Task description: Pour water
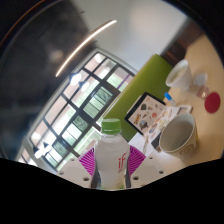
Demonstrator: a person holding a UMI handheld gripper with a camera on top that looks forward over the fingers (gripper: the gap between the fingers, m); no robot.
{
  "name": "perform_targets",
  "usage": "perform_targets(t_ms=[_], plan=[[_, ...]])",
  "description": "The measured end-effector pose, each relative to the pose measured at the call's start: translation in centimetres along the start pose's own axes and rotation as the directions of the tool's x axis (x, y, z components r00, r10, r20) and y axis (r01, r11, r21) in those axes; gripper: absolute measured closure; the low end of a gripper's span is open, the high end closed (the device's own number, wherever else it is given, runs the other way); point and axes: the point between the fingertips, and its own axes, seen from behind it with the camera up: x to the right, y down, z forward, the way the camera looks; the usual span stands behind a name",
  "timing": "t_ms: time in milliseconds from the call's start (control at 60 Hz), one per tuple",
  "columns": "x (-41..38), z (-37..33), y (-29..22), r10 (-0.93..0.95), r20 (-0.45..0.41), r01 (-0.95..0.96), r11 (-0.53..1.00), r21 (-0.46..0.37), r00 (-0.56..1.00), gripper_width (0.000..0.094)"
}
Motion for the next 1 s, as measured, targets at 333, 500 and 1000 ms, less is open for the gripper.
perform_targets(t_ms=[333, 500, 1000], plan=[[2.8, 0.5, -2.9, 0.893, 0.039, -0.88, 0.449, -0.151, 0.449, 0.0562], [2.4, -1.0, -2.9, 0.936, 0.036, -0.922, 0.353, -0.161, 0.351, 0.0562], [-4.6, -5.5, -18.5, -0.157, 0.196, 0.115, 0.971, 0.208, 0.968, 0.0563]])
